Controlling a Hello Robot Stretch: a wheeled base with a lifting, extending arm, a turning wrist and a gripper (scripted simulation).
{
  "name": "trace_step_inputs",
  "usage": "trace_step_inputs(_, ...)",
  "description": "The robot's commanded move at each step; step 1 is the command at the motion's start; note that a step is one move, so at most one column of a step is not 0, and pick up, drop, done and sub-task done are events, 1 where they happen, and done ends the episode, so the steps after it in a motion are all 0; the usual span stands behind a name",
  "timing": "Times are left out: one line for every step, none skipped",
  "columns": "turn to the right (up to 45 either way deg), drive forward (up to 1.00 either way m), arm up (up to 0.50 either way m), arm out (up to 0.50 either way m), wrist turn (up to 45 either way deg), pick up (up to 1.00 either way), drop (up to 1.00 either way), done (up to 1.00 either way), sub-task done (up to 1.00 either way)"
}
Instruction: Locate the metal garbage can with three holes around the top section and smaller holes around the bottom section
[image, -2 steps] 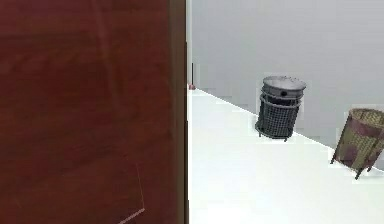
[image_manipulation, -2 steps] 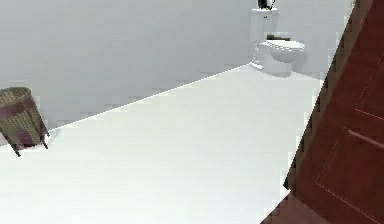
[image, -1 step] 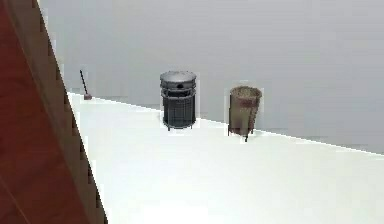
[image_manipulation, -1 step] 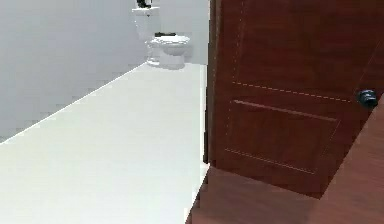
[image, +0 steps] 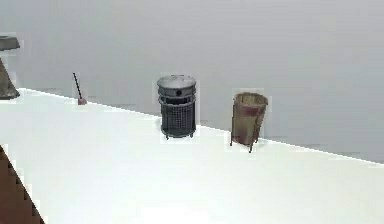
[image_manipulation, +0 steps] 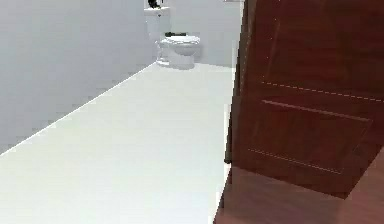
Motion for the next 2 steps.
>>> trace_step_inputs(45.0, 0.00, 0.00, 0.00, 0.0, 0.00, 0.00, 0.00, 0.00)
trace_step_inputs(42.0, 0.00, 0.00, 0.00, 0.0, 0.00, 0.00, 0.00, 0.00)
